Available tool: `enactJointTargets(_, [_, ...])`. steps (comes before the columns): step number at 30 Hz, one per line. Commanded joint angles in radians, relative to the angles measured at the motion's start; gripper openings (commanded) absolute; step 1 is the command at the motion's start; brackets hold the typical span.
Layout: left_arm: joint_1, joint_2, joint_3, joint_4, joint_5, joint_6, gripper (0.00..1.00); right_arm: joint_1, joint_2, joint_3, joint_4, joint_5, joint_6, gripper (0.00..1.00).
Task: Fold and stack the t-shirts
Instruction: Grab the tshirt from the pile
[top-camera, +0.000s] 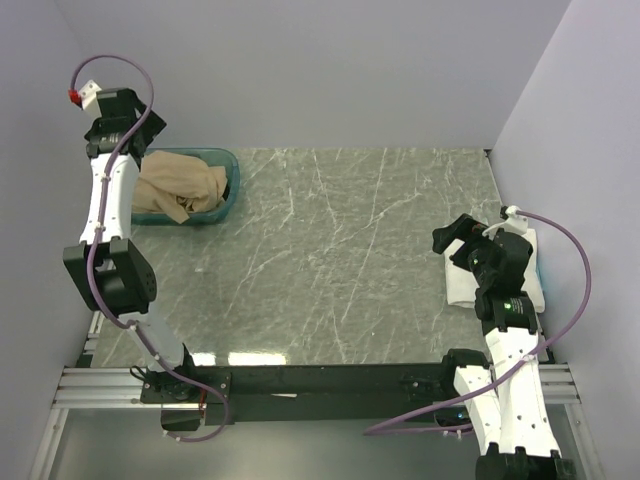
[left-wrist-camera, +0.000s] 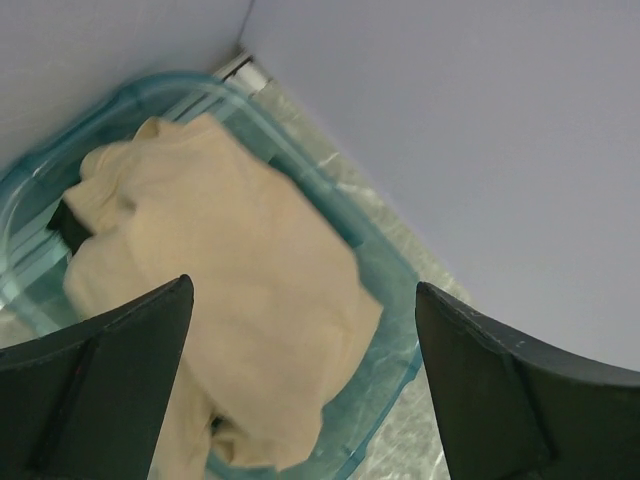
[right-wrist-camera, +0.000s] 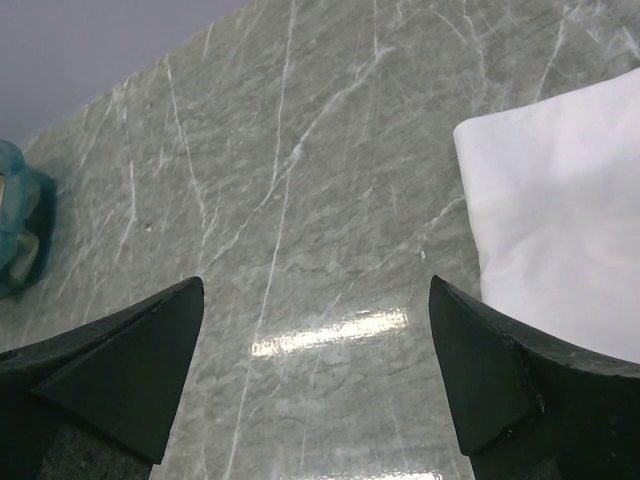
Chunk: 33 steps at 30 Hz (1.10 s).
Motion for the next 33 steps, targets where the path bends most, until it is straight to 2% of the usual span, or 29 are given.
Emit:
enactJointTargets(1, [-0.012, -0.078, -0.087, 0.026, -0.043, -0.028, 0.97, -0.003, -0.002, 0.008, 0.013, 0.009, -0.018, 0.99])
enactJointTargets(4, [-0.012, -0.041, -0.053, -0.093, -0.073, -0.120, 0.97, -0.005, 0.005, 0.006, 0.019, 0.003, -0.016, 0.99])
enactJointTargets(7, [-0.013, -0.030, -0.116, -0.144, 0.022, -0.159, 0.94, -0.003, 0.019, 0.011, 0.013, 0.000, -0.013, 0.99])
enactJointTargets(11, [-0.018, -0.082, -0.304, -0.119, 0.019, -0.208, 0.92, -0.003, 0.032, 0.011, 0.016, -0.008, -0.013, 0.99])
enactJointTargets(17, [-0.020, -0.191, -0.489, -0.036, -0.016, -0.204, 0.88, -0.003, 0.030, 0.007, 0.020, -0.014, -0.012, 0.99])
enactJointTargets(20, [-0.021, -0.164, -0.501, -0.025, -0.007, -0.179, 0.74, -0.003, 0.030, 0.006, 0.020, -0.019, -0.010, 0.99])
enactJointTargets(21, [-0.021, -0.137, -0.478, -0.028, 0.005, -0.173, 0.63, -0.003, 0.032, 0.007, 0.020, -0.019, -0.012, 0.99])
enactJointTargets(22, [-0.021, -0.126, -0.464, -0.040, 0.007, -0.170, 0.56, -0.003, 0.032, 0.007, 0.019, -0.022, -0.012, 0.99])
enactJointTargets(26, [-0.021, -0.090, -0.418, -0.059, -0.015, -0.161, 0.38, -0.003, 0.030, 0.006, 0.019, -0.017, -0.012, 0.99])
enactJointTargets(28, [-0.021, -0.086, -0.414, -0.065, -0.015, -0.156, 0.25, -0.003, 0.028, 0.006, 0.017, -0.014, -0.012, 0.99])
enactJointTargets(29, [-0.023, -0.086, -0.415, -0.065, -0.015, -0.154, 0.17, -0.003, 0.028, 0.006, 0.017, -0.012, -0.012, 0.99])
enactJointTargets(30, [-0.023, -0.089, -0.414, -0.068, -0.019, -0.157, 0.01, -0.003, 0.028, 0.007, 0.017, -0.012, -0.012, 0.99])
enactJointTargets(33, [-0.021, -0.110, -0.415, -0.066, -0.025, -0.145, 0.01, -0.003, 0.030, 0.009, 0.014, -0.012, -0.012, 0.99])
